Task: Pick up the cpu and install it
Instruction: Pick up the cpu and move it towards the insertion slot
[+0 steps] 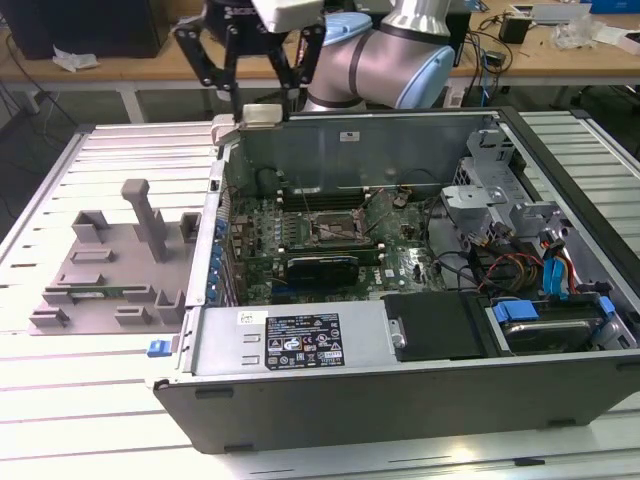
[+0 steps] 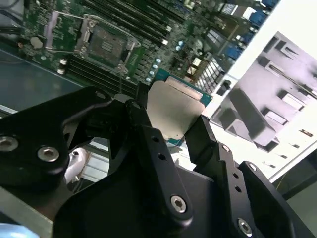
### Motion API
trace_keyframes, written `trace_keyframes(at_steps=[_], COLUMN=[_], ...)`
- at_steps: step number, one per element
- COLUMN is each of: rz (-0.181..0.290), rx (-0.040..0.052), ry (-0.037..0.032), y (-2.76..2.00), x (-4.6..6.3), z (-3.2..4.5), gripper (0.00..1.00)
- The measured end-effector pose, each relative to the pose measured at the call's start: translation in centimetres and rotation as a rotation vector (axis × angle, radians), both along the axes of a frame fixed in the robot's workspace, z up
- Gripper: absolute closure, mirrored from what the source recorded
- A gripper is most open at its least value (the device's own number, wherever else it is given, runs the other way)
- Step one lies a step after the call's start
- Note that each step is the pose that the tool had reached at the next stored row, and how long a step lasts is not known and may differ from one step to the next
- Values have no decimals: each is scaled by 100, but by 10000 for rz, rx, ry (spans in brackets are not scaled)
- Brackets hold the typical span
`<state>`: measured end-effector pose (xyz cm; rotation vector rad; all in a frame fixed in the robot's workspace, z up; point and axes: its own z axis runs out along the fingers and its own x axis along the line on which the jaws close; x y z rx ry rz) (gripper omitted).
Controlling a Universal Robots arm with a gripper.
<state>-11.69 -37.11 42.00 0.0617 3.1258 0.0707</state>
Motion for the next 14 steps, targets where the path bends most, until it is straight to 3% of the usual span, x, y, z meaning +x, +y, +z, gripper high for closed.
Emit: trace_keyframes(at_steps=[2, 9, 11, 14], rz=[0, 1, 0, 0], rx=[-1, -1, -1, -1], ry=[2, 2, 2, 3], y=[0, 0, 0, -1], x=[165, 581, 674, 685], z=[1, 0, 0, 1], gripper=[46, 46, 46, 46])
